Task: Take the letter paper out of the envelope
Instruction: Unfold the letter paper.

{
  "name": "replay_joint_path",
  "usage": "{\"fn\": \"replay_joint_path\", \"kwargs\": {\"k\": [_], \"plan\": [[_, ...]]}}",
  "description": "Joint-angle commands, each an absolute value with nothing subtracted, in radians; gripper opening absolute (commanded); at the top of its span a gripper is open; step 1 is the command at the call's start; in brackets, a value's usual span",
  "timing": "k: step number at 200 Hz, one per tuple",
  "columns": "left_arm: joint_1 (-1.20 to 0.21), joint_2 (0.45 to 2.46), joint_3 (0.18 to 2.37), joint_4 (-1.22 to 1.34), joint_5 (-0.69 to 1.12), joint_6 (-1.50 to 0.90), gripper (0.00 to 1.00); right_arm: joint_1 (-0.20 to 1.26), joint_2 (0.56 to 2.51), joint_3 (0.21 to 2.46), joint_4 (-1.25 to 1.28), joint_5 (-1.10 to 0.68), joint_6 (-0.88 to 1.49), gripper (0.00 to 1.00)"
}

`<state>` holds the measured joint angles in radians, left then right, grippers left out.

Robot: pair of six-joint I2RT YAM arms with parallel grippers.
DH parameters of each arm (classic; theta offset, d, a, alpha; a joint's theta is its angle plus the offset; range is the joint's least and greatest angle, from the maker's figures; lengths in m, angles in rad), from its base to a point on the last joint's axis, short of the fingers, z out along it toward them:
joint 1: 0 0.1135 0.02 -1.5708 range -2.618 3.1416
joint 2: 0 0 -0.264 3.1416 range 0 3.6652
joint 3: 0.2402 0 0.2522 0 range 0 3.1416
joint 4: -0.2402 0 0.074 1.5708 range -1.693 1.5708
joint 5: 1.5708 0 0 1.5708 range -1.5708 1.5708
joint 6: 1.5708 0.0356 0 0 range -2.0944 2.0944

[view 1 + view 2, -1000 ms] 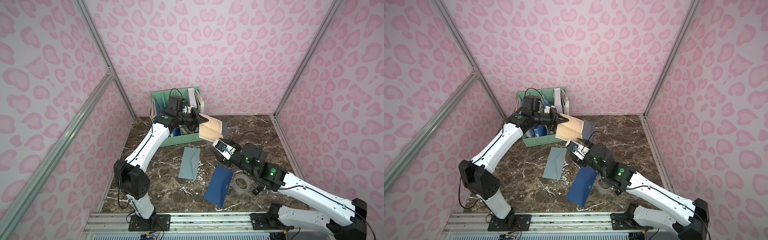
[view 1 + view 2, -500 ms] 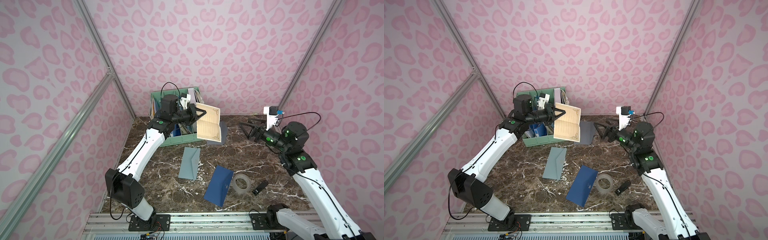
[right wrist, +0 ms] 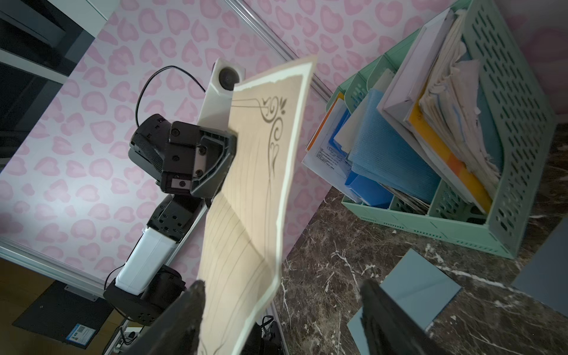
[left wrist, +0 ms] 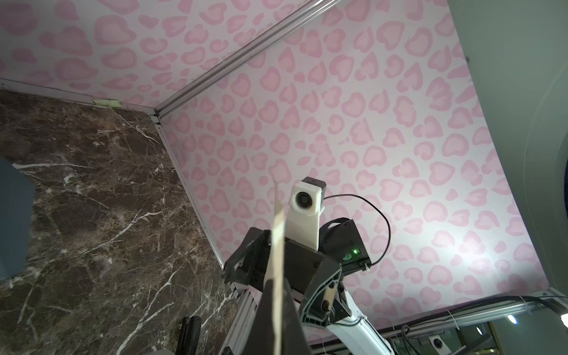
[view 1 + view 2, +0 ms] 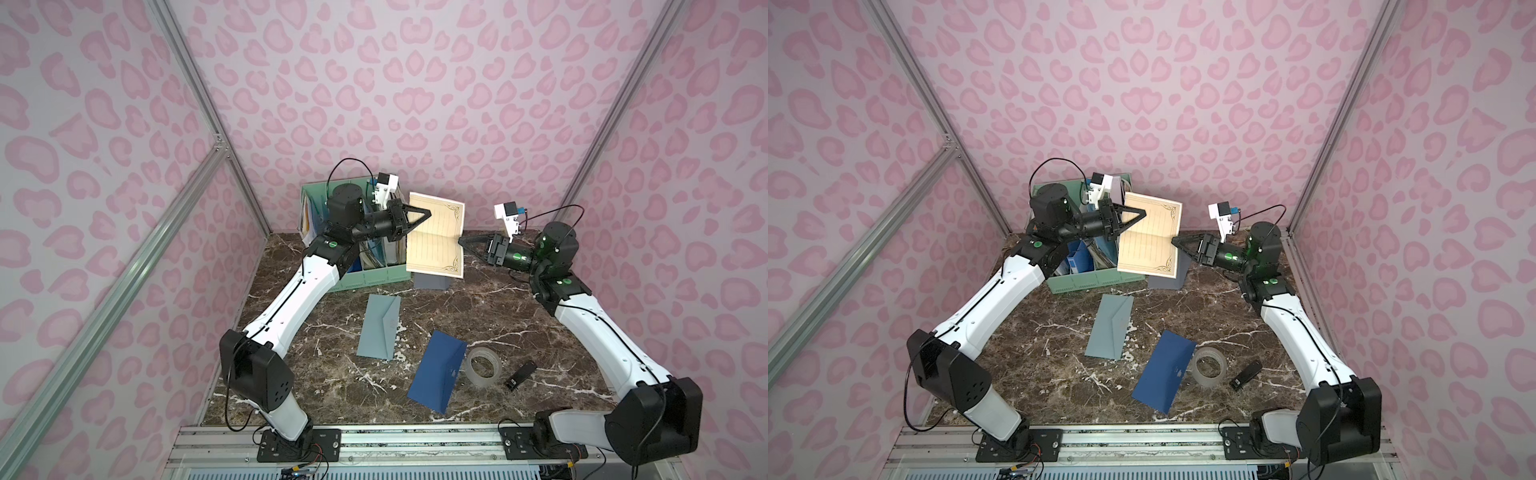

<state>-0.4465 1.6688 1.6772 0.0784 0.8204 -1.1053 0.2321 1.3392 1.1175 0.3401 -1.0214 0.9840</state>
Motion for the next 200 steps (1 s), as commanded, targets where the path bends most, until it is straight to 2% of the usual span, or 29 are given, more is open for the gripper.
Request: {"fn": "replay_joint_path", "kwargs": {"k": [1, 50, 88, 130, 147, 164, 176, 194, 200], "plan": [[-0.461, 1.687, 1.686, 0.173, 0.85, -1.158, 0.0, 0.233, 1.358, 1.119, 0.533, -1.073, 1.122, 0.77], [-0.483, 1.718, 1.716, 0.177, 0.849, -1.166, 0.0, 0.232, 1.384, 1.111, 0.691, -1.078, 1.242, 0.61], [-0.492, 1.735, 1.729, 0.179, 0.848, -1.169, 0.0, 0.231, 1.394, 1.114, 0.684, -1.077, 1.246, 0.36], [-0.495, 1.737, 1.727, 0.176, 0.842, -1.165, 0.0, 0.228, 1.407, 1.122, 0.718, -1.071, 1.28, 0.18], [-0.495, 1.737, 1.726, 0.163, 0.836, -1.155, 0.0, 0.227, 1.406, 1.119, 0.716, -1.069, 1.279, 0.0], [-0.495, 1.734, 1.728, 0.119, 0.816, -1.131, 0.0, 0.223, 1.4, 1.115, 0.713, -1.068, 1.276, 0.0], [-0.494, 1.734, 1.734, 0.075, 0.802, -1.11, 0.18, 0.217, 1.392, 1.119, 0.689, -1.068, 1.252, 0.0], [-0.486, 1.734, 1.75, -0.04, 0.767, -1.063, 0.58, 0.198, 1.374, 1.141, 0.556, -1.063, 1.15, 0.0], [-0.48, 1.729, 1.75, -0.082, 0.748, -1.046, 0.68, 0.187, 1.367, 1.155, 0.492, -1.056, 1.095, 0.0]]}}
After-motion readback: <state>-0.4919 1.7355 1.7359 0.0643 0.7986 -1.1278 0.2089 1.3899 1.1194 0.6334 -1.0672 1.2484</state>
